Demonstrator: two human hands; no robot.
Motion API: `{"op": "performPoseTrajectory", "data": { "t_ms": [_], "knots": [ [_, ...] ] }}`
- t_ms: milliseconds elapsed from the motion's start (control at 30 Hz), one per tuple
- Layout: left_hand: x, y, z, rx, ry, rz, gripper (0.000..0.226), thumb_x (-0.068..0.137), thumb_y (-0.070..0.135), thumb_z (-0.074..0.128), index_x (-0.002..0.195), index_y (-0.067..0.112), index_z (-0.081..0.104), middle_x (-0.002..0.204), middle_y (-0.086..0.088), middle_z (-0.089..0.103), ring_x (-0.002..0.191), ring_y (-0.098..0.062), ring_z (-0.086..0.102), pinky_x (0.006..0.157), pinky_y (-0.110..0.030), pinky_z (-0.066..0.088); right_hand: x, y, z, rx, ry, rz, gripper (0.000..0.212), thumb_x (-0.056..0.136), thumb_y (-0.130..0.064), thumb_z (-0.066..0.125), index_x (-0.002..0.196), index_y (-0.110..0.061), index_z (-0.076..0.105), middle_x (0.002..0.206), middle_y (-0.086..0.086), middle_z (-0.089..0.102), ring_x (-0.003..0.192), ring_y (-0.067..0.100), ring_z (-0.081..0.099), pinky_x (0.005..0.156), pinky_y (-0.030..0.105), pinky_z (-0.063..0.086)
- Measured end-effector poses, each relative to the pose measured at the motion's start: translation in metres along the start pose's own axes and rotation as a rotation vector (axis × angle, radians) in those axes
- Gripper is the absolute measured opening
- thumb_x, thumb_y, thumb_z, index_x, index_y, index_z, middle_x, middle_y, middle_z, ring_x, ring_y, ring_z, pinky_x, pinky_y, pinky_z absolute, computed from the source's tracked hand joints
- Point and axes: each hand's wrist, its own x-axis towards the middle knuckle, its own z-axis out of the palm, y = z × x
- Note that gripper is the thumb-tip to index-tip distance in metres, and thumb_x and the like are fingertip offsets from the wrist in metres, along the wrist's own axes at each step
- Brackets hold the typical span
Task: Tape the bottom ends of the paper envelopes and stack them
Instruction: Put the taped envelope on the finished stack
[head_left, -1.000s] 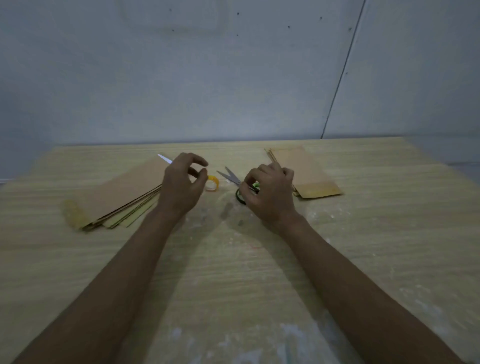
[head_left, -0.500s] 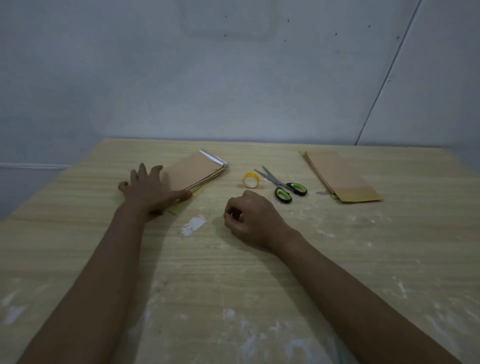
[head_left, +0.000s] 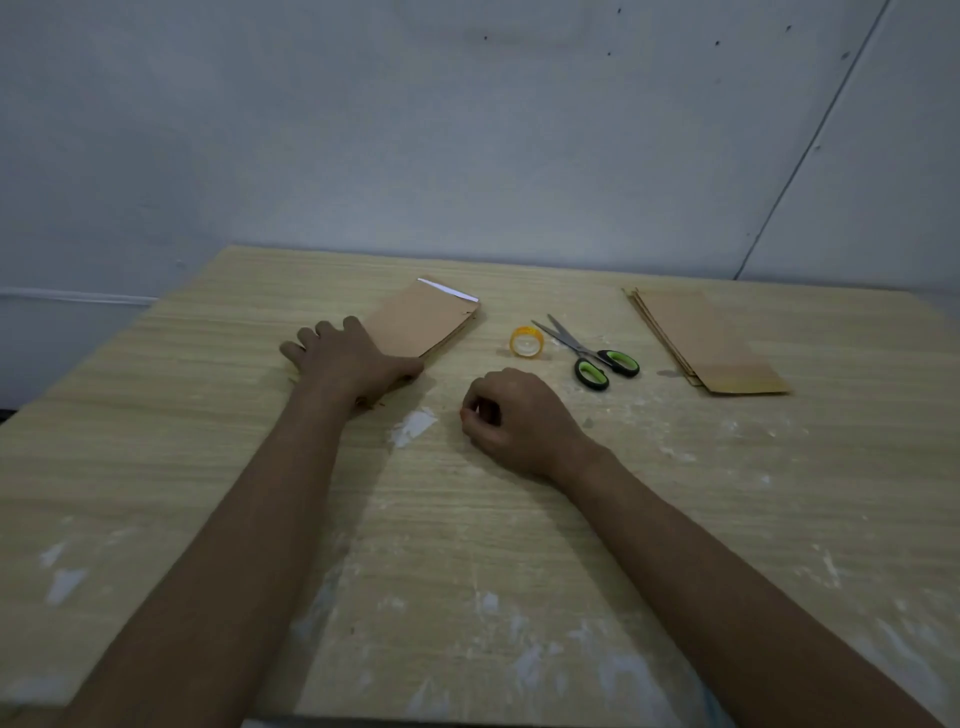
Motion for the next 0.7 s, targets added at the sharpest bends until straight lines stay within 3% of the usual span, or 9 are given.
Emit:
{"op": "performPoseTrajectory", "data": {
  "t_ms": [200,700],
  "knots": [
    [-0.0094,0.005,0.0016,-0.071,0.005,-0.096,0.1,0.065,0.072,0.068,0.138,0.011,0.038,0.142,-0.021,0.038,0.134,-0.039,0.031,0.11,-0.048,0.019,-0.0039,0.0018,-0.0037,0.027,0.01,0.013,0.012,0.08,-0.027,0.06,0.075,-0.018,0.066,0.068,-0.006,0.059,0.065,0.013,0.05,0.062,0.035,0.046],
    [-0.0044,-0.0045,0.0096,-0.111,0.082,-0.143,0.1,0.064,0.077,0.068,0.135,0.012,0.043,0.141,-0.021,0.04,0.132,-0.039,0.032,0.107,-0.047,0.023,-0.0064,0.0072,-0.0079,0.072,0.014,0.019,0.011,0.083,-0.022,0.064,0.077,-0.015,0.067,0.07,-0.003,0.062,0.067,0.015,0.053,0.064,0.037,0.048]
  ]
}}
